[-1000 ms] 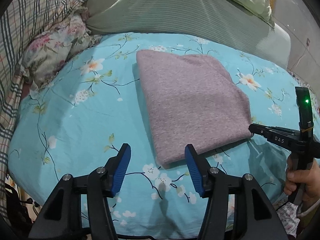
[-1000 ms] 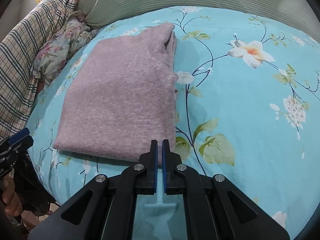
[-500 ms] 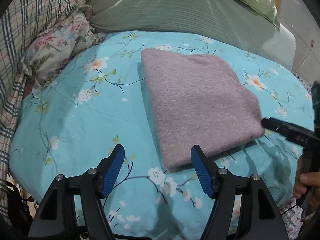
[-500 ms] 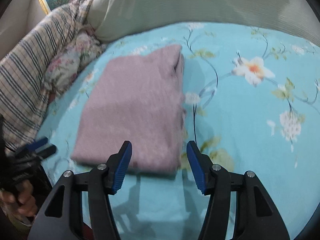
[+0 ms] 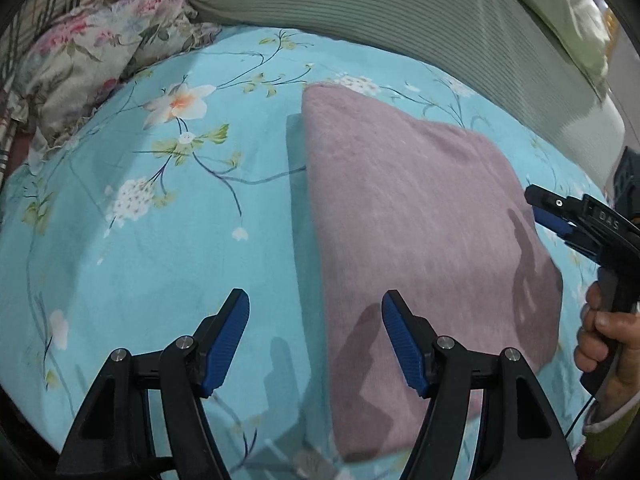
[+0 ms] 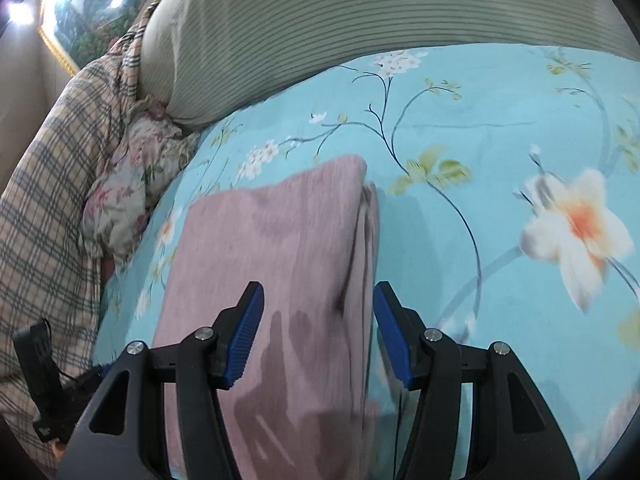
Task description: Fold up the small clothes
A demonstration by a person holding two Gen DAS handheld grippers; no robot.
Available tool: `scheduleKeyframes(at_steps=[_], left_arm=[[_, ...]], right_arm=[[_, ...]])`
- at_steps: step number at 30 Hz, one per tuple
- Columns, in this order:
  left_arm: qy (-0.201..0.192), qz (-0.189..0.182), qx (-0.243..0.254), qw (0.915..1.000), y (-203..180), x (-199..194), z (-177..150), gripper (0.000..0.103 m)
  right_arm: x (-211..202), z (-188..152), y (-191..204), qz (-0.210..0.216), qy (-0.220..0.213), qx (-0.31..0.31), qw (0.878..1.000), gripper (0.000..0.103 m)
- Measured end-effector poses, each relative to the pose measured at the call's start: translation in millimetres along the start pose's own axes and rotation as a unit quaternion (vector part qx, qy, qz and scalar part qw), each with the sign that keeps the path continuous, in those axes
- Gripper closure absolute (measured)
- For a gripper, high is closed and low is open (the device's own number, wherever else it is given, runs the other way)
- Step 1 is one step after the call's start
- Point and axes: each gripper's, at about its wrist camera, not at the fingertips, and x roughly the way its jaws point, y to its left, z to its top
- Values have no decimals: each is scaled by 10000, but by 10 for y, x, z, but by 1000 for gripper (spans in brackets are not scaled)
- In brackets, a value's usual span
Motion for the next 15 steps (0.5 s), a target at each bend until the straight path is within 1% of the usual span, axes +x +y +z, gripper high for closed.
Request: scheduleKeyframes(at_steps=[1, 2, 3, 4, 5, 6, 8, 10, 11, 12, 14, 15], left_arm=[[32, -23, -53, 10000, 24, 55, 63, 34], [43, -43, -90, 9999, 27, 86, 93, 34], [49, -81, -136, 9999, 36, 118, 130, 33], [48, -126, -182, 9997, 46, 148, 169, 33], [44, -141, -220, 9996, 54, 180, 209, 32], [46, -128, -239, 9996, 57, 199, 235, 32], [17, -112, -238, 9997, 50, 209, 293, 32], [-55, -64, -184, 9998, 27, 196, 313, 32], [-65, -41, -138, 9999, 14, 212, 315, 32], [-38, -27, -96, 9999, 3, 249, 316, 32], [48, 37, -59, 10000, -13, 346, 311, 31], [55, 17, -78, 10000, -11, 369, 310, 31]], right_arm=[[53, 47, -20, 9, 16, 14, 10000, 45], [135, 117, -51, 28, 55, 26, 10000, 47], [221, 179, -72, 66, 116, 28, 9999, 53], [305, 229, -84, 119, 205, 14, 9997, 78], [372, 269, -77, 126, 287, -9, 9995, 92], [354, 285, -86, 159, 218, -21, 9996, 92], [146, 286, -35, 360, -291, -172, 9988, 92], [19, 216, -19, 329, -578, -192, 9976, 92], [26, 172, -47, 239, -599, -141, 9978, 92], [80, 153, -89, 153, -533, -117, 9984, 92], [318, 83, -214, -129, -210, 15, 9997, 92], [379, 65, -262, -195, -138, 66, 9997, 92]])
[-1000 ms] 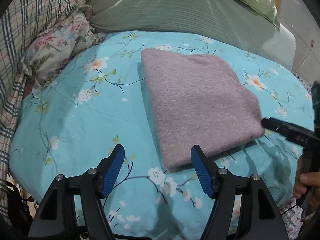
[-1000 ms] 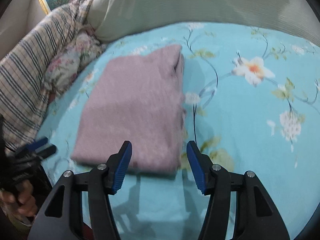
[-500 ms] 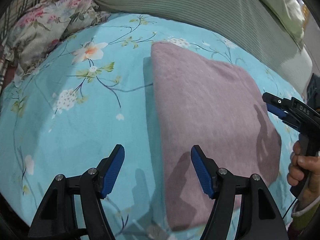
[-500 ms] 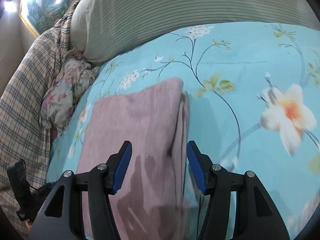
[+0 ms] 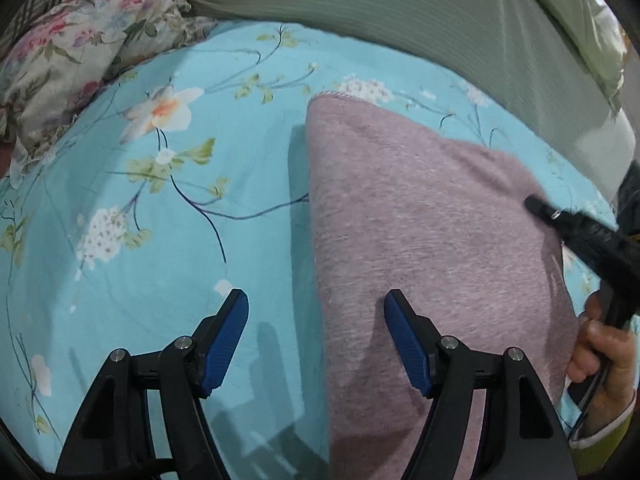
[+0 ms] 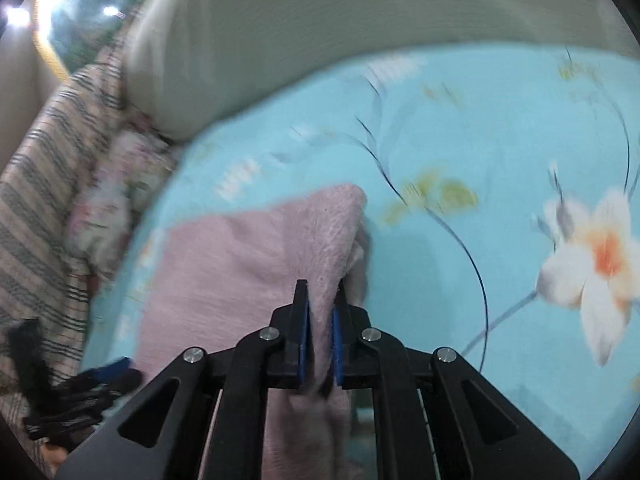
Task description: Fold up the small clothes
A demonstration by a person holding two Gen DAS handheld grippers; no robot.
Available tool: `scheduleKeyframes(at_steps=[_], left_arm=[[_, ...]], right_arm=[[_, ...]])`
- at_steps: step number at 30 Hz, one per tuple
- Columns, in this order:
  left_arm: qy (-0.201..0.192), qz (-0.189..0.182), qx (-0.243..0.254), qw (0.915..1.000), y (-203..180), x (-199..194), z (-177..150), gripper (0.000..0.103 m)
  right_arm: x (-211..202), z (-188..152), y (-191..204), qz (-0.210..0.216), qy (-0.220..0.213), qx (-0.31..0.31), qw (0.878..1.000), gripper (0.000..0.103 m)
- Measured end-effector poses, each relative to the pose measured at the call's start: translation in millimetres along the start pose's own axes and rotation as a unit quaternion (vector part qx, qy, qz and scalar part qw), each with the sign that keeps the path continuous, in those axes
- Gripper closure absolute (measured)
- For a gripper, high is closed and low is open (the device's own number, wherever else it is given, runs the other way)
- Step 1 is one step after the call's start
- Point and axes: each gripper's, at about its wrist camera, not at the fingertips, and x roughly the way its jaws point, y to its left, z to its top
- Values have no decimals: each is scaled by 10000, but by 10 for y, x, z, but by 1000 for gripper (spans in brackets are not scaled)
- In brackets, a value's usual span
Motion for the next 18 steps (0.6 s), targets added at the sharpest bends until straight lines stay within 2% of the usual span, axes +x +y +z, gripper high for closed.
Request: scheduleKeyframes(at_steps=[4, 7, 9, 12, 15, 18], left_arm=[[-14, -39, 24, 10000, -2, 24, -1, 31], [-18, -7, 54, 10000, -19, 38, -4, 31], [-30, -12, 38, 10000, -16, 39, -5, 31], [-32, -10, 11, 10000, -26, 44, -12, 31], [-50, 29, 63, 10000, -46, 41, -18, 31], [-33, 8, 101, 9999, -51, 58, -32, 30]], right_arm=[[-48, 9, -47, -192, -5, 180, 9997, 78], [-398, 11, 112, -320, -441, 1, 9985, 78], [-564, -28, 245, -71, -593, -156, 9981, 78], [-494, -147, 441, 213, -237, -537, 9980, 78], [-216, -338, 399, -109, 340, -644, 9973, 81], [-155, -417, 290, -122, 282, -614, 9976, 88]])
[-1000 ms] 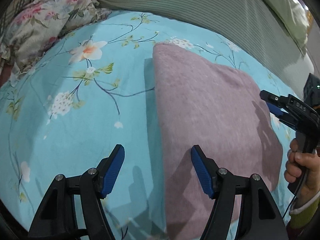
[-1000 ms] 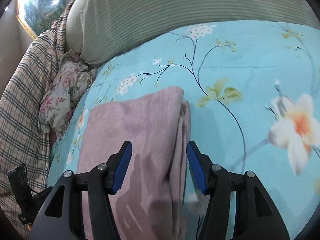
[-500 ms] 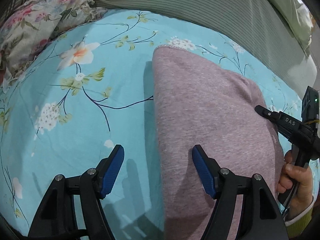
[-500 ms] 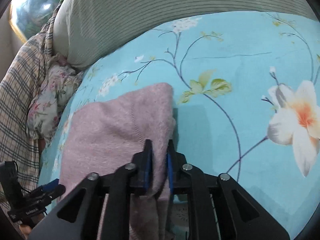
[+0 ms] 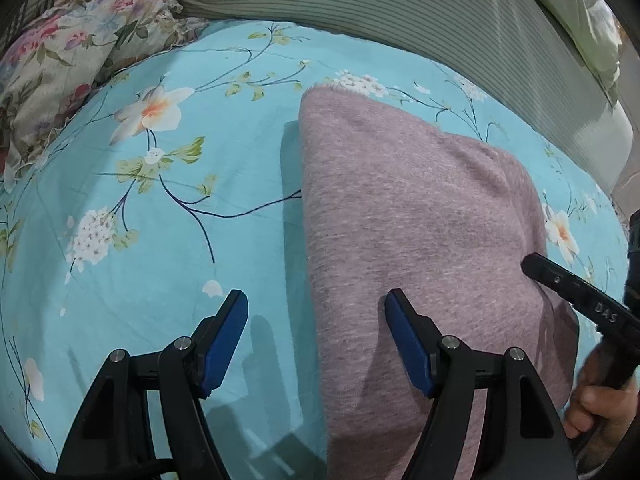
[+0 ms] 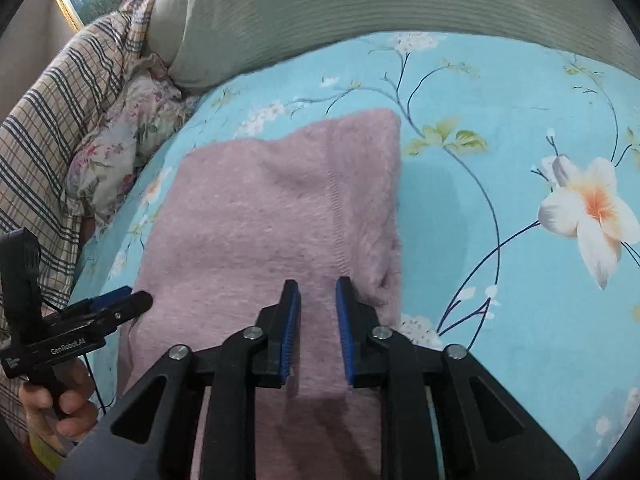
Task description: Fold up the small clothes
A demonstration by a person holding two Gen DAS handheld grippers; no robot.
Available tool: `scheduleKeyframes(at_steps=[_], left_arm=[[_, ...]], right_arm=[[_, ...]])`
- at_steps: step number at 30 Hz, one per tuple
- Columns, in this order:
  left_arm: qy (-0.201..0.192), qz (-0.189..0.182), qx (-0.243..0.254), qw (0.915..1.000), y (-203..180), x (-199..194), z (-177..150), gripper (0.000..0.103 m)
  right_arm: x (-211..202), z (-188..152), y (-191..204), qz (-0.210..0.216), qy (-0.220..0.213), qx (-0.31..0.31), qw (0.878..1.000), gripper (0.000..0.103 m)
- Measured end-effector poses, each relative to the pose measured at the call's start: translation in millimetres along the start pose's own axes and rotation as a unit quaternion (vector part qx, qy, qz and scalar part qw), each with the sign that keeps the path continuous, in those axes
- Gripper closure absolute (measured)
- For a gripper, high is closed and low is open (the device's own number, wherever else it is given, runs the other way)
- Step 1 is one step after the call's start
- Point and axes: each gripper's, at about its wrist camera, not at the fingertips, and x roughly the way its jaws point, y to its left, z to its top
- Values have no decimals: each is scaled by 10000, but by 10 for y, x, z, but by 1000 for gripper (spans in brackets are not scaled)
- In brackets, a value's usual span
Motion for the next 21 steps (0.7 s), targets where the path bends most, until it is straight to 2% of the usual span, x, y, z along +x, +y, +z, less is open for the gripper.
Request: scheduleKeyframes(at_steps=[9, 14, 16, 18, 21], left_arm=[[-70, 112, 141, 9998, -28, -242, -201, 30], [7, 200, 264, 9994, -74, -294, -384, 30], [-16, 219, 276, 9994, -79, -358, -447, 30], [-56, 239, 257, 9994, -69, -453, -514, 30], [-51, 211, 162, 9996, -33, -555, -589, 24]], right_arm=[[-228, -49, 73, -34, -76, 175, 9998, 86], [-401, -184, 94, -174, -45, 158, 9997, 85], [-538, -243, 108, -108, -79, 206, 9997, 84], [-661, -305, 151, -81, -153, 195, 9997, 82], [-839, -415, 236, -18, -244, 118, 9996, 71]])
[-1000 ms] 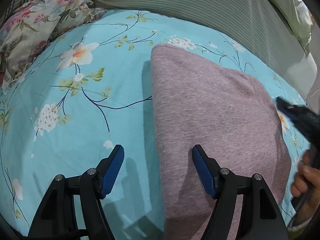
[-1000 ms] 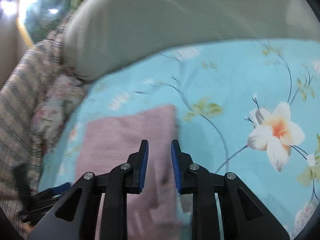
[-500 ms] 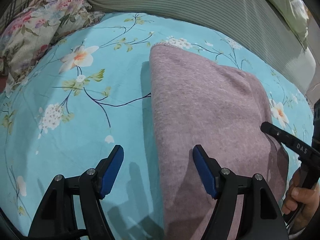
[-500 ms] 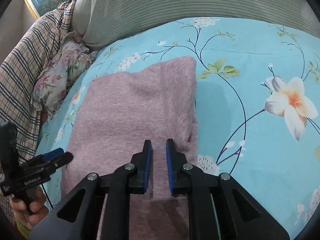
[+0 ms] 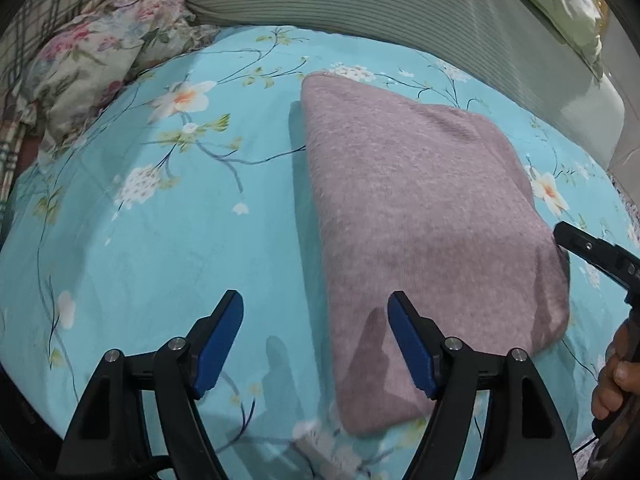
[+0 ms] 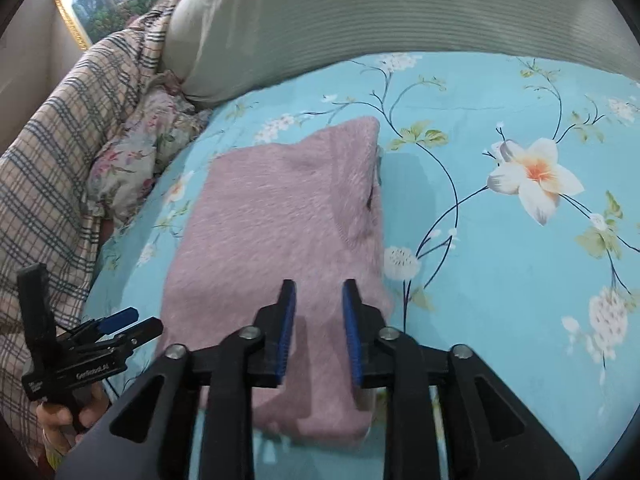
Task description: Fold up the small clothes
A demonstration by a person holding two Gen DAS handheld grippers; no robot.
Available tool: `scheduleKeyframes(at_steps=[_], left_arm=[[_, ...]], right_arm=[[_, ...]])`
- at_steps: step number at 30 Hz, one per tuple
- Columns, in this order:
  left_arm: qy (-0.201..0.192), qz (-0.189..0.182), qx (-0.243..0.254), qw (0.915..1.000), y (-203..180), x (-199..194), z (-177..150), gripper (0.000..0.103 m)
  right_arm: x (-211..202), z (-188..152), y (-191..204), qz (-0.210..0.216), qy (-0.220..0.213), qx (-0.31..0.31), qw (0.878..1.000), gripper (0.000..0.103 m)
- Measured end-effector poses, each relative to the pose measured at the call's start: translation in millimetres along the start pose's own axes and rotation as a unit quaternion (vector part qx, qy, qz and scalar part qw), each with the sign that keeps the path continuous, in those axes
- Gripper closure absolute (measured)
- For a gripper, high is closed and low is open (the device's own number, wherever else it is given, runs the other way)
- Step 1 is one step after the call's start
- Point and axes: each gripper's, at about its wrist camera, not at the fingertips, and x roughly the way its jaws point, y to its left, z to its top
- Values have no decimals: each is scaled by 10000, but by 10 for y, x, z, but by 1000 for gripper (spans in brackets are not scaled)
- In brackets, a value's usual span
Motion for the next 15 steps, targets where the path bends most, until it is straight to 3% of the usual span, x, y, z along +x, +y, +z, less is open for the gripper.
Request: scheduleKeyframes(at_steps=[1, 9, 11, 15], left_arm=[[-5, -38, -36, 10000, 16, -36, -35, 22], [40, 96, 84, 9999, 28, -238, -403, 21], [74, 132, 147, 9998, 18, -258, -494, 21], [135, 192, 235, 9994, -5, -301, -645, 21]], right_arm=[[-44, -35, 26, 11, -11, -20, 10000, 67], [-272, -376, 155, 67, 54, -224, 9997, 63], [-302, -435, 154, 71, 88, -222, 9997, 54], [-369, -563, 178, 55, 145, -312, 9994, 49]])
